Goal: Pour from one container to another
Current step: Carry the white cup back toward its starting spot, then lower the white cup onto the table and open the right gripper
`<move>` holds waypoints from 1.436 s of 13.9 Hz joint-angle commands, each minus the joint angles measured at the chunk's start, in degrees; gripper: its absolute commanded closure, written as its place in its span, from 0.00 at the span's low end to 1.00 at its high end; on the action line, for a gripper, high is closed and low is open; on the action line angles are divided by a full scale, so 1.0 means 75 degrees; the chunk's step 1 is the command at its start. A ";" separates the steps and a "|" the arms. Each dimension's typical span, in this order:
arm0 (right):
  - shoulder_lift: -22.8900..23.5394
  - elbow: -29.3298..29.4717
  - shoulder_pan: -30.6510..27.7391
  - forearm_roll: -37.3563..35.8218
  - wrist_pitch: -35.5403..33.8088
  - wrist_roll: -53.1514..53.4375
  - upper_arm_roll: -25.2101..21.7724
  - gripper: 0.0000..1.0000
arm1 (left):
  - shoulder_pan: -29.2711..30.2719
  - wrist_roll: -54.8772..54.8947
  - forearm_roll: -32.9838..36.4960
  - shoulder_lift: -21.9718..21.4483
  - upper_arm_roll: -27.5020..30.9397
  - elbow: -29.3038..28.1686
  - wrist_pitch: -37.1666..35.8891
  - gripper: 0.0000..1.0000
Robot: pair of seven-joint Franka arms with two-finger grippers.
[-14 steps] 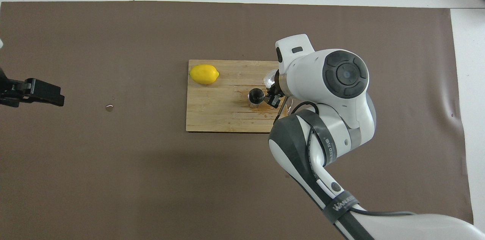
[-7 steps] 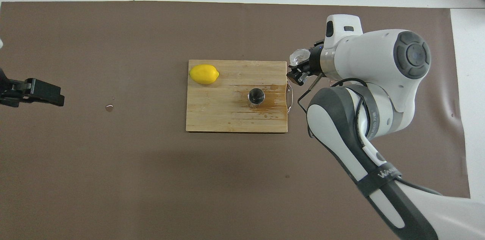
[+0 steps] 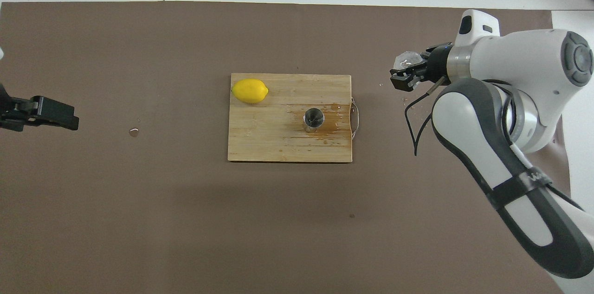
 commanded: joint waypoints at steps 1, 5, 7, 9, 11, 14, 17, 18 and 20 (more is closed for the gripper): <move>-0.0115 -0.0293 -0.0480 0.0455 0.0261 -0.0539 0.0097 0.78 | 0.0067 0.0051 0.0133 -0.0150 -0.0028 -0.0109 -0.0078 0.00; -0.0220 -0.0656 -0.0844 0.0525 0.0602 -0.0623 0.0097 0.78 | 0.0067 0.0051 0.0133 -0.0150 -0.0040 -0.0109 -0.0078 0.00; -0.0233 -0.1088 -0.0903 0.0537 0.1102 -0.0843 0.0086 0.78 | 0.0067 0.0051 0.0133 -0.0150 -0.0028 -0.0109 -0.0078 0.00; -0.0233 -0.1651 -0.0903 0.0630 0.1900 -0.1616 0.0097 0.78 | 0.0067 0.0051 0.0133 -0.0150 -0.0028 -0.0109 -0.0078 0.00; -0.0221 -0.1957 -0.0845 0.1202 0.2113 -0.2236 0.0097 0.78 | 0.0067 0.0051 0.0133 -0.0150 -0.0028 -0.0109 -0.0078 0.00; -0.0186 -0.2308 -0.0845 0.2058 0.2325 -0.3745 0.0097 0.78 | 0.0067 0.0051 0.0133 -0.0150 -0.0028 -0.0109 -0.0078 0.00; -0.0139 -0.2544 -0.0821 0.2832 0.2325 -0.5434 0.0097 0.78 | 0.0067 0.0051 0.0133 -0.0150 -0.0028 -0.0109 -0.0078 0.00; -0.0127 -0.2555 -0.0786 0.2857 0.2325 -0.5868 0.0097 0.78 | 0.0067 0.0051 0.0133 -0.0150 -0.0028 -0.0109 -0.0078 0.00; 0.0013 -0.2614 -0.0786 0.2904 0.2290 -0.6374 0.0097 0.78 | 0.0067 0.0051 0.0133 -0.0150 -0.0028 -0.0109 -0.0078 0.00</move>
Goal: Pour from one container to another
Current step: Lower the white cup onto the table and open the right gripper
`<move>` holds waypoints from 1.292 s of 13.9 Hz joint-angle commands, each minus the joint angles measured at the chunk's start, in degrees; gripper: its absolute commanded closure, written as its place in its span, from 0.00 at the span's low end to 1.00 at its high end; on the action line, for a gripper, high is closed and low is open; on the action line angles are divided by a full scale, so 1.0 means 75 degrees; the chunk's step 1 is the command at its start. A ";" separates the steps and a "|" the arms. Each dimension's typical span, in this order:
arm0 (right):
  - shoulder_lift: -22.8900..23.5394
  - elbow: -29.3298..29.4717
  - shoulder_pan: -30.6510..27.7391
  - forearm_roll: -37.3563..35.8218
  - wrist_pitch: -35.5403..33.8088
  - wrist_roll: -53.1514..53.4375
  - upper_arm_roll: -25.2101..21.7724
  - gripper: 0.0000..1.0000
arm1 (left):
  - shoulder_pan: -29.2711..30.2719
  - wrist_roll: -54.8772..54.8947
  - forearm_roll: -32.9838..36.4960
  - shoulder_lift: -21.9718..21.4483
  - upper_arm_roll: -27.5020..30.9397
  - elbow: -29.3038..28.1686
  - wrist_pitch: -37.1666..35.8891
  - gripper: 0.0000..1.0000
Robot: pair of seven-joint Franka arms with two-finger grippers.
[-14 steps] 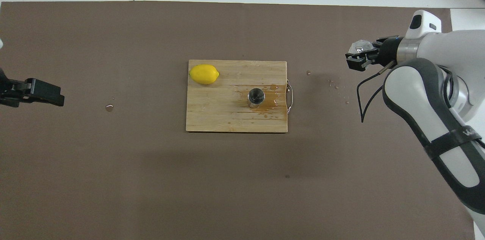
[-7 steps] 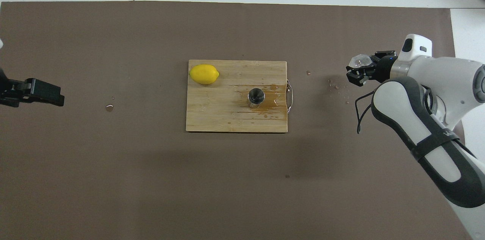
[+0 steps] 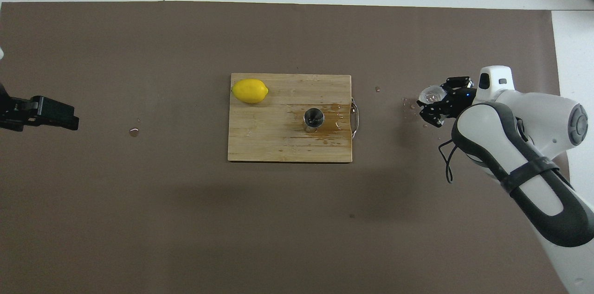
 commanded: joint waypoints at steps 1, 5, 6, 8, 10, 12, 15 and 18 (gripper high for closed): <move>0.0180 -0.0157 -0.0034 0.0325 0.0111 -0.0930 0.0085 0.78 | 0.0067 0.0051 0.0133 -0.0150 -0.0028 -0.0109 -0.0067 0.00; 0.0497 -0.0134 -0.0011 0.1274 0.0100 -0.1975 0.0086 0.61 | 0.0067 0.0051 0.0133 -0.0150 -0.0028 -0.0109 -0.0078 0.00; 0.0486 -0.0088 -0.0011 0.1298 0.0030 -0.1953 0.0086 0.33 | 0.0067 0.0051 0.0133 -0.0150 -0.0028 -0.0109 -0.0078 0.00; 0.0300 0.0018 0.0048 0.1298 -0.0041 -0.1894 0.0086 0.00 | 0.0067 0.0051 0.0133 -0.0150 -0.0040 -0.0109 -0.0078 0.00; -0.0121 -0.0005 0.0177 0.1205 -0.0181 -0.1766 0.0062 0.00 | 0.0067 0.0051 0.0133 -0.0150 -0.0028 -0.0109 -0.0078 0.00; -0.0264 -0.0017 0.0165 0.1170 -0.0520 -0.1637 0.0004 0.00 | 0.0067 0.0051 0.0133 -0.0150 -0.0040 -0.0109 -0.0078 0.00; -0.0603 -0.0005 0.0084 0.0214 -0.0987 -0.0588 -0.0008 0.00 | 0.0067 0.0051 0.0133 -0.0150 -0.0028 -0.0109 -0.0078 0.00; -0.1048 0.0298 0.0048 -0.1719 -0.2018 0.2070 -0.0020 0.00 | 0.0067 0.0051 0.0133 -0.0150 -0.0040 -0.0109 -0.0078 0.00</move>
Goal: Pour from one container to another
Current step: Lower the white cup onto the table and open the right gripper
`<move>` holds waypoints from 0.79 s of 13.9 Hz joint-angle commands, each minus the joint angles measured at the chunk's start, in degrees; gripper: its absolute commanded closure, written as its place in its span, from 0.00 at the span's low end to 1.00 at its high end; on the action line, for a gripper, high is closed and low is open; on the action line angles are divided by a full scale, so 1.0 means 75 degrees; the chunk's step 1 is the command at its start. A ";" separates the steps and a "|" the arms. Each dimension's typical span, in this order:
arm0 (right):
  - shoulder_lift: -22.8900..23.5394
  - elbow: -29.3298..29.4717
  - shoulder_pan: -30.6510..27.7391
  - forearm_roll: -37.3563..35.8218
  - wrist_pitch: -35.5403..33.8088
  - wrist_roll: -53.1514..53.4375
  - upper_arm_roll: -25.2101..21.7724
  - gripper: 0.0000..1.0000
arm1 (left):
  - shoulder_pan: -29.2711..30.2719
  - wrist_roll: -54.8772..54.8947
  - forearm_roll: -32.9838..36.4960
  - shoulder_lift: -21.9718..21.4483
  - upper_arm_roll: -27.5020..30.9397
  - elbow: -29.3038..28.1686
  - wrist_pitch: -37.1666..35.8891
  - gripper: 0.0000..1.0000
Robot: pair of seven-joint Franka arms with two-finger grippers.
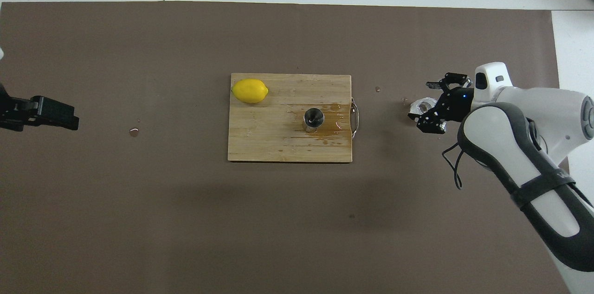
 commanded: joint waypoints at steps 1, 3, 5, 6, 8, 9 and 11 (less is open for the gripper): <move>-0.0495 0.0219 -0.0097 -0.1282 -0.0941 0.1931 0.0029 0.00 | 0.0066 0.0051 0.0133 -0.0150 -0.0028 -0.0109 -0.0078 0.00; -0.0822 0.0302 -0.0132 -0.2033 -0.1295 0.3161 0.0029 0.00 | 0.0066 0.0051 0.0133 -0.0150 -0.0040 -0.0109 -0.0078 0.00; -0.1116 0.0605 -0.0121 -0.2887 -0.2100 0.4824 0.0029 0.00 | 0.0066 0.0051 0.0133 -0.0150 -0.0040 -0.0109 -0.0078 0.00; -0.1222 0.0851 -0.0132 -0.3379 -0.2662 0.5598 0.0041 0.00 | 0.0066 0.0051 0.0133 -0.0150 -0.0040 -0.0109 -0.0078 0.00; -0.1339 0.1273 -0.0144 -0.3618 -0.3507 0.6748 0.0029 0.00 | 0.0066 0.0051 0.0133 -0.0150 -0.0040 -0.0109 -0.0078 0.00; -0.1363 0.1495 -0.0144 -0.3769 -0.3882 0.7334 0.0017 0.00 | 0.0066 0.0051 0.0133 -0.0150 -0.0028 -0.0109 -0.0078 0.00; -0.1363 0.1999 -0.0214 -0.4051 -0.4772 0.8518 -0.0006 0.00 | 0.0066 0.0051 0.0133 -0.0150 -0.0028 -0.0109 -0.0078 0.00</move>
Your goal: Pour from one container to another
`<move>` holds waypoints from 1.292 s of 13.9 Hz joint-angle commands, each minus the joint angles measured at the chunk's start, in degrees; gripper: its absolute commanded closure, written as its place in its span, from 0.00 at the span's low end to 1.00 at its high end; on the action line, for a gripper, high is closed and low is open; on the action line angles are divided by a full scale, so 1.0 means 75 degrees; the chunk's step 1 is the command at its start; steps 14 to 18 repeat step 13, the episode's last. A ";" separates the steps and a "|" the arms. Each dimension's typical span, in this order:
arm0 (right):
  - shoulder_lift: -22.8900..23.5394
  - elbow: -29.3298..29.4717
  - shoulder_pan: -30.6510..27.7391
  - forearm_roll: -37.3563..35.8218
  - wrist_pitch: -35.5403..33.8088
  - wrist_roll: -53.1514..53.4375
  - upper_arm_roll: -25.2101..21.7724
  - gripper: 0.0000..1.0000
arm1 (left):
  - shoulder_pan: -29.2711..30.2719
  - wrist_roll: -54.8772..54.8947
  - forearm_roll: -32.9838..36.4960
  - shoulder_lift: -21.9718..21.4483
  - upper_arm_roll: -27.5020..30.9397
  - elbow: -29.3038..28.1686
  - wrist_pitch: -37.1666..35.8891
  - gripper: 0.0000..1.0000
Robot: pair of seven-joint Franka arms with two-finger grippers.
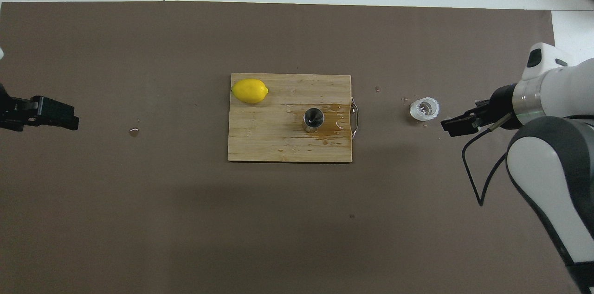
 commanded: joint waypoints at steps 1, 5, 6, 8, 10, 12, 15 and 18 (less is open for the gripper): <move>0.0059 0.0674 -0.0137 -0.0303 -0.0985 0.1710 0.0014 0.00 | 0.0066 0.0051 0.0133 -0.0150 -0.0028 -0.0109 -0.0078 0.00; 0.0106 0.1331 -0.0149 -0.0653 -0.1972 0.4187 0.0037 0.00 | 0.0066 0.0051 0.0133 -0.0150 -0.0040 -0.0109 -0.0078 0.00; 0.0106 0.1599 -0.0149 -0.0794 -0.2321 0.4423 0.0037 0.00 | 0.0066 0.0051 0.0133 -0.0150 -0.0028 -0.0109 -0.0078 0.00; -0.0162 0.1766 -0.0161 -0.0958 -0.2699 0.4472 -0.0021 0.00 | 0.0066 0.0051 0.0133 -0.0150 -0.0040 -0.0109 -0.0078 0.00; -0.0292 0.1859 -0.0138 -0.1496 -0.2862 0.4263 0.0002 0.00 | 0.0066 0.0051 0.0133 -0.0150 -0.0040 -0.0109 -0.0078 0.00; -0.0433 0.1883 -0.0172 -0.1382 -0.2619 0.4250 -0.0021 0.00 | 0.0066 0.0051 0.0133 -0.0150 -0.0040 -0.0109 -0.0078 0.00; -0.0456 0.1802 -0.0115 -0.1358 -0.2385 0.4249 0.0002 0.00 | 0.0066 0.0051 0.0133 -0.0150 -0.0040 -0.0109 -0.0078 0.00; -0.0456 0.1802 -0.0115 -0.1358 -0.2385 0.4249 0.0002 0.00 | 0.0066 0.0051 0.0133 -0.0150 -0.0040 -0.0109 -0.0078 0.00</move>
